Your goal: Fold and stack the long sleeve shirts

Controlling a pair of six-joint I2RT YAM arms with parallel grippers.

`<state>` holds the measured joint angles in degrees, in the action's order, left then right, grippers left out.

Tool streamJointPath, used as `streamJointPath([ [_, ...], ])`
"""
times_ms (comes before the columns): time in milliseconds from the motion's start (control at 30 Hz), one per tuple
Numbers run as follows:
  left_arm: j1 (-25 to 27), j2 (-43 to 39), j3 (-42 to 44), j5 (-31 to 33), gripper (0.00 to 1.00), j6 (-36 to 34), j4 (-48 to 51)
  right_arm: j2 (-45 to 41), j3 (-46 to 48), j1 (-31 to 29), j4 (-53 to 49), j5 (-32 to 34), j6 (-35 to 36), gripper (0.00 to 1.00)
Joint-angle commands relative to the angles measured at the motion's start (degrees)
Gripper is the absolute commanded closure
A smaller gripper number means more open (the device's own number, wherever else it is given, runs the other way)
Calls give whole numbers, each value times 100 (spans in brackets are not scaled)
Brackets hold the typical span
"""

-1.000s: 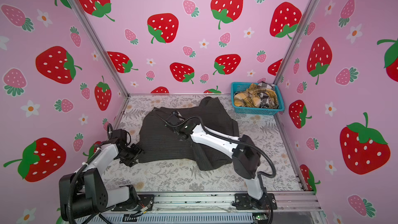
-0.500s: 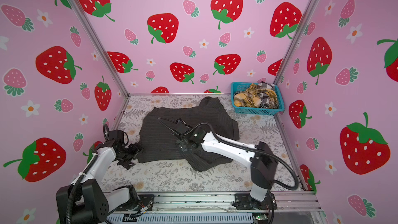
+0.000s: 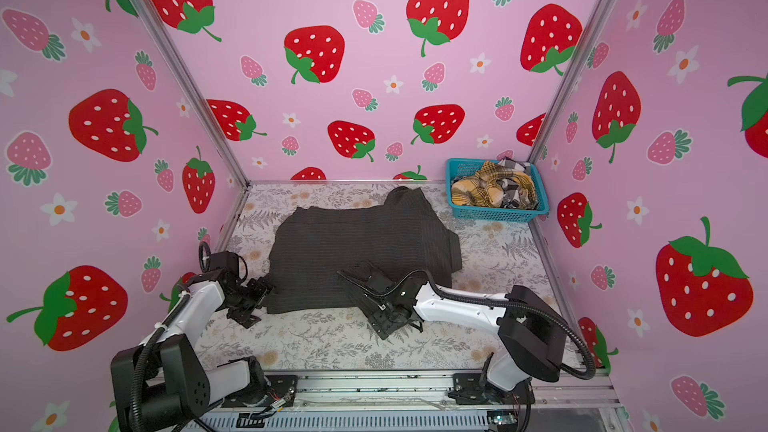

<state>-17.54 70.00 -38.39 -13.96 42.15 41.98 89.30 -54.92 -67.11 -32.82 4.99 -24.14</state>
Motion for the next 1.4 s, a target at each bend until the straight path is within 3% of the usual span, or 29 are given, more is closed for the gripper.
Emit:
streamJointPath([
  [0, -99, 148, -8, 96, 26, 12, 15, 187, -48, 23, -10, 35, 35, 23],
  [100, -123, 245, 7, 130, 37, -6, -37, 89, 51, 47, -73, 129, -50, 38],
  [200, -118, 325, 41, 87, 41, -14, -110, -142, 195, 80, -43, 132, -171, 48],
  [333, -120, 451, 85, 28, 62, -23, -183, -440, 379, 162, 32, 199, -357, 64],
  [433, -110, 488, 130, -62, 79, -14, -217, -640, 488, 246, 138, 180, -480, 74],
  [533, -54, 471, 138, -42, 83, -5, -180, -805, 582, 268, 259, 169, -610, 78],
  [600, -1, 479, 131, -35, 80, -13, -185, -899, 643, 269, 322, 193, -702, 78],
  [700, 134, 591, 87, 23, 64, -8, -64, -1072, 782, 286, 459, 212, -824, 78],
  [767, 284, 612, 93, 183, 63, 27, -65, -1183, 861, 316, 524, 221, -879, 75],
  [833, 321, 637, 128, 263, 68, 78, -71, -1291, 989, 392, 636, 197, -895, 61],
  [900, 320, 664, 152, 319, 83, 117, -83, -1342, 1129, 513, 745, 143, -865, 42],
  [933, 321, 668, 181, 338, 89, 144, -96, -1346, 1194, 595, 790, 82, -828, 42],
  [1000, 321, 633, 231, 328, 100, 179, -124, -1310, 1263, 743, 863, -78, -730, 56],
  [1133, 331, 369, 345, 203, 100, 276, -109, -1274, 1253, 809, 887, -227, -610, 76],
  [1200, 330, 182, 343, 160, 100, 289, -9, -1326, 1240, 812, 879, -312, -609, 96],
  [1233, 339, 74, 318, 114, 100, 291, 64, -1405, 1204, 809, 827, -315, -624, 100],
  [1367, 376, -502, 17, 4, 100, 298, 524, -1898, 928, 822, 507, -135, -705, 100],
])
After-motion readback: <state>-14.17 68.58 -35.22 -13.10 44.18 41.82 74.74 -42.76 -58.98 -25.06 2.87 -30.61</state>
